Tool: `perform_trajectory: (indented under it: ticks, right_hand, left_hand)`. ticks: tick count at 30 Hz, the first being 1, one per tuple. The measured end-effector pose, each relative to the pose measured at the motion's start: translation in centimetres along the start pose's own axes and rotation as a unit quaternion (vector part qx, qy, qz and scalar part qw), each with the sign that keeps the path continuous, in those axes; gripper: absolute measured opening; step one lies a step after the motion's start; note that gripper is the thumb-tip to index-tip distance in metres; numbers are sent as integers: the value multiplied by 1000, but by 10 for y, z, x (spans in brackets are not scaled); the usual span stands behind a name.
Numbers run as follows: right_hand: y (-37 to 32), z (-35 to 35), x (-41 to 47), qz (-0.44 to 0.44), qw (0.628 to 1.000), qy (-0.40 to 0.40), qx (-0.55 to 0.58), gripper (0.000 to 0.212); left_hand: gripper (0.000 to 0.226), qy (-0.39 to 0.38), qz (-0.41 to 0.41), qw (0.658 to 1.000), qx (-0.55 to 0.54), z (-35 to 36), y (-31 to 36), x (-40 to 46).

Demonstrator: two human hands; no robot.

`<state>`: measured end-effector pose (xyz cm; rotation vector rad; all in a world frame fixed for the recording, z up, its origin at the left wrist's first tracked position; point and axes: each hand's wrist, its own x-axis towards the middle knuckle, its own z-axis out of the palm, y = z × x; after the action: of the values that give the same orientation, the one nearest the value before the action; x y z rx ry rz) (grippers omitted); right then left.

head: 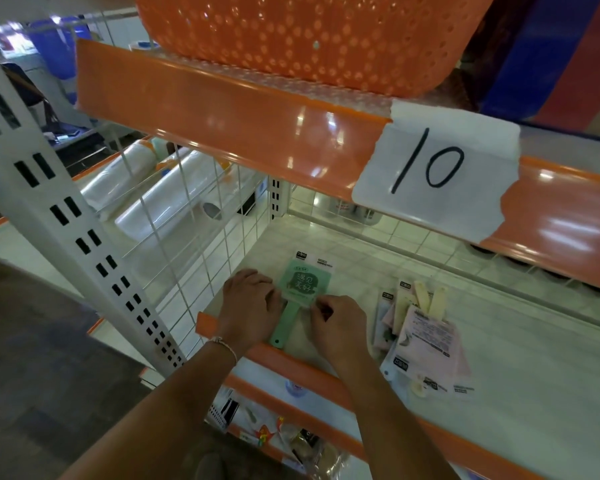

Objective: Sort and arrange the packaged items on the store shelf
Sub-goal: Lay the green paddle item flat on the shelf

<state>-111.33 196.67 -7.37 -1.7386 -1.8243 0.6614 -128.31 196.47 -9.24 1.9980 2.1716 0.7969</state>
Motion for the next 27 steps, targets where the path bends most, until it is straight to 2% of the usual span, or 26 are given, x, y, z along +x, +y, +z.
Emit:
perform_trajectory:
  ticks: [5, 11, 13, 19, 22, 24, 27]
  right_hand:
    - [-2, -5, -5, -2, 1000, -8, 22, 19]
    - [0, -24, -21, 13, 999, 16, 36, 39]
    - [4, -37, -27, 1, 998, 46, 32, 38]
    - [18, -84, -35, 30, 991, 120, 49, 33]
    - [34, -105, -43, 66, 986, 146, 41, 30]
    - [49, -117, -49, 92, 982, 162, 23, 31]
    - [72, -128, -59, 129, 975, 183, 3, 31]
  left_hand:
    - [43, 1, 4, 1000, 16, -1, 0, 0]
    - [40, 42, -10, 999, -13, -5, 3, -3]
    - [40, 49, -14, 998, -23, -8, 7, -3]
    - [35, 70, 78, 990, -97, -11, 66, -9]
    - [32, 25, 113, 981, -154, -3, 99, -14]
    - [29, -62, 106, 973, -194, 1, 122, -20]
    - [35, -188, 21, 952, -241, 5, 157, -26]
